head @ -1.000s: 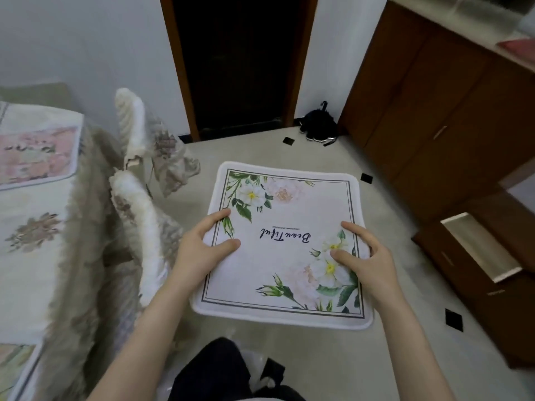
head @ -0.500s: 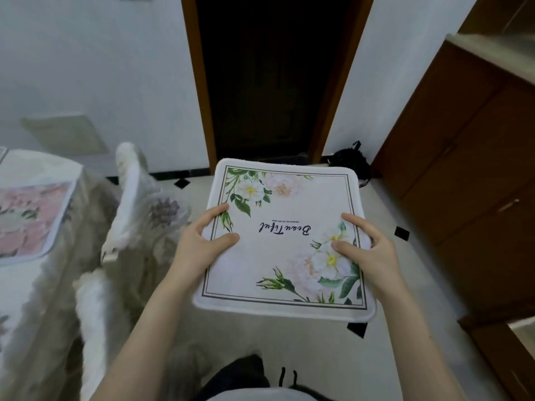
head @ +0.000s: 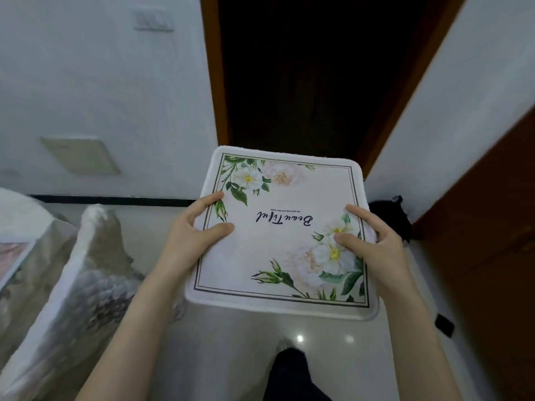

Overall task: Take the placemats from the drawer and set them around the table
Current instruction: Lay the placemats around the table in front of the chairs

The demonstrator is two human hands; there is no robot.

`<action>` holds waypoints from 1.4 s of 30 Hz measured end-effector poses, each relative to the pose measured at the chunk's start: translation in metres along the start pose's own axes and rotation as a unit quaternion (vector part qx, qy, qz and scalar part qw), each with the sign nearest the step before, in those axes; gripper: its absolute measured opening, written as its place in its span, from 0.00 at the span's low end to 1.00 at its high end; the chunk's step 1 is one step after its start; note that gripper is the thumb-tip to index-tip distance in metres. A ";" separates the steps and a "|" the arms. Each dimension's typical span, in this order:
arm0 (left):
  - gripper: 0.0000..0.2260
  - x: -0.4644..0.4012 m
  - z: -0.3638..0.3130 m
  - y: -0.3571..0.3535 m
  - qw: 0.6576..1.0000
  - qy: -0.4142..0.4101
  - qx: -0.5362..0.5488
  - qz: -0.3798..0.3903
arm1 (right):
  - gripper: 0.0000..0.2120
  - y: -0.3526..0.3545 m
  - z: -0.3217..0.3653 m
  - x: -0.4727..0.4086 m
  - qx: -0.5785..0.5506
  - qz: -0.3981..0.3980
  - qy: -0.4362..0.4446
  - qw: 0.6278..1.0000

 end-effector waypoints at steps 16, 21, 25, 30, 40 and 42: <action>0.24 -0.169 0.013 0.070 0.950 0.088 0.029 -0.298 | 0.26 -0.207 -0.023 -0.310 0.050 0.294 -0.099 0.949; 0.24 -0.232 0.036 0.124 0.931 0.096 0.052 -0.347 | 0.26 -0.307 -0.046 -0.376 0.058 0.348 -0.108 0.929; 0.24 -0.293 0.030 0.177 0.919 0.093 0.054 -0.379 | 0.26 -0.394 -0.042 -0.432 0.064 0.378 -0.102 0.918; 0.24 -0.349 0.023 0.236 0.895 0.105 0.071 -0.427 | 0.26 -0.497 -0.040 -0.487 0.072 0.424 -0.090 0.898; 0.24 -0.442 0.032 0.348 0.811 0.140 0.037 -0.567 | 0.26 -0.723 -0.086 -0.576 0.072 0.573 -0.096 0.811; 0.24 -0.453 0.029 0.366 0.786 0.143 0.037 -0.600 | 0.27 -0.772 -0.093 -0.587 0.077 0.609 -0.088 0.785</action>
Point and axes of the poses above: each hand's wrist, its own x-axis away from the middle knuckle, its own y-axis out of the back of the hand, z = x × y, the point moved 6 cm from there along -x, towards the middle knuckle, and after that the axes turned 11 degrees about -x, right-handed, at the moved point
